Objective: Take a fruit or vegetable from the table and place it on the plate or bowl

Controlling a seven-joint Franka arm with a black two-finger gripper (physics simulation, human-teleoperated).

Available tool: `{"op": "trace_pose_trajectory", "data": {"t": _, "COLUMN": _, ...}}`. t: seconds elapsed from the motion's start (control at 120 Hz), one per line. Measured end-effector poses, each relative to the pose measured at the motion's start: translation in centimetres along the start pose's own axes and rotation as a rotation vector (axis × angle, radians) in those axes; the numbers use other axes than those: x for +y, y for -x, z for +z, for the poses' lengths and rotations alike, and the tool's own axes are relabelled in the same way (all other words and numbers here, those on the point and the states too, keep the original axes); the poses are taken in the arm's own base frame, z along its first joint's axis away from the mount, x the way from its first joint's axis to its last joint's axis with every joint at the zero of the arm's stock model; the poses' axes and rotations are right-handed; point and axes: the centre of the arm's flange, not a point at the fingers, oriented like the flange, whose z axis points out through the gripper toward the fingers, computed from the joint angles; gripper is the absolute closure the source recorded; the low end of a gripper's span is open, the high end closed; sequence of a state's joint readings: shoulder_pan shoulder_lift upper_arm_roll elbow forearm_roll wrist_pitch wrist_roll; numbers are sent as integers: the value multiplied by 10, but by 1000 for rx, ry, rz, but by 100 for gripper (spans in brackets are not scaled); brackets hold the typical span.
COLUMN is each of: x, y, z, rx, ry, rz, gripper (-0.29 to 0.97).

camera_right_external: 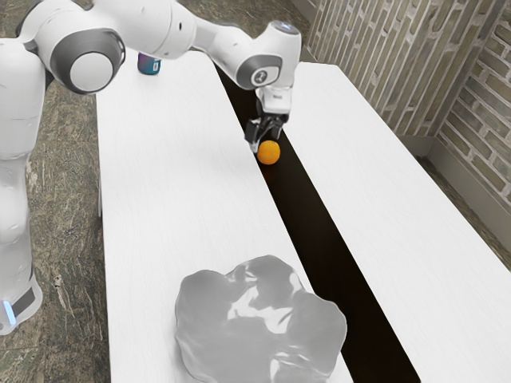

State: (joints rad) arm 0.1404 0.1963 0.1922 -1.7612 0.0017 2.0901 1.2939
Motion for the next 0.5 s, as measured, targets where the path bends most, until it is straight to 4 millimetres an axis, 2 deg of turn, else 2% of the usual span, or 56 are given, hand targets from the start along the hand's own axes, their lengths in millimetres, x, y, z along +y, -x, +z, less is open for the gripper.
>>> {"op": "trace_pose_trajectory", "data": {"t": 0.3, "x": -4, "y": -2, "z": 19, "rx": 4, "ry": 5, "rz": 0, "gripper": 0}}
{"op": "trace_pose_trajectory", "data": {"t": 0.4, "x": -8, "y": 3, "z": 33, "rx": -4, "ry": 15, "rz": -9, "gripper": -2}}
{"op": "trace_pose_trajectory", "data": {"t": 0.5, "x": -13, "y": 7, "z": 46, "rx": -10, "ry": 23, "rz": -16, "gripper": 3}}
